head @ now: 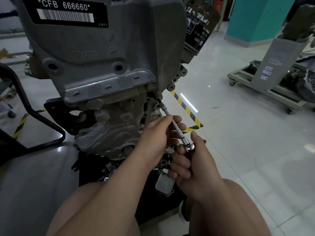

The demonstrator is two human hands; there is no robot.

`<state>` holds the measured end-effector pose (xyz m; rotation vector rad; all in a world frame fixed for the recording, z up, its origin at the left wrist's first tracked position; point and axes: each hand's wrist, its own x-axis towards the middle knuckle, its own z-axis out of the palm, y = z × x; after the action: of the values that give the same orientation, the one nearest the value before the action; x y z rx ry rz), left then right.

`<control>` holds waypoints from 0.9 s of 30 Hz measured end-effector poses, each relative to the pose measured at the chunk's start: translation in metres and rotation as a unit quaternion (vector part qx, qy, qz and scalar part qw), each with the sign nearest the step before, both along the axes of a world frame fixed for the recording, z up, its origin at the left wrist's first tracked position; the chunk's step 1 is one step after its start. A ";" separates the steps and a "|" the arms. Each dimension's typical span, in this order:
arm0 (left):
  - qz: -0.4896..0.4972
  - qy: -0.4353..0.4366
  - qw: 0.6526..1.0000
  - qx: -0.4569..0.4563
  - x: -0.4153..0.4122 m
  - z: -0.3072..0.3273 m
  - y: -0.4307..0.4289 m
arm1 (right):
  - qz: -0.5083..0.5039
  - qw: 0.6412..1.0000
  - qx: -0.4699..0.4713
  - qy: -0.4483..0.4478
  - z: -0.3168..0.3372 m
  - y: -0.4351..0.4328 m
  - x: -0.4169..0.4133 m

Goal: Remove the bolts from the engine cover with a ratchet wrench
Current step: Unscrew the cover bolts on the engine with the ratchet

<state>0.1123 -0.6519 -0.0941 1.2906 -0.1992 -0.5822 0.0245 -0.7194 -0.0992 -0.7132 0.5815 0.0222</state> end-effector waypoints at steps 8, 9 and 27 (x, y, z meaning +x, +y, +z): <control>0.024 0.043 0.999 -0.020 -0.002 0.002 0.000 | 0.108 0.952 0.280 -0.066 -0.002 0.016 -0.003; 0.029 0.041 0.999 -0.017 -0.002 0.002 0.000 | 0.109 0.949 0.288 -0.068 -0.002 0.017 -0.003; 0.004 0.009 1.000 0.003 -0.002 0.002 0.000 | -0.055 0.872 -0.486 0.000 -0.004 0.004 -0.005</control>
<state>0.1101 -0.6521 -0.0926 1.2907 -0.1778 -0.5887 0.0197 -0.7150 -0.1029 -1.6600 0.6184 -0.4065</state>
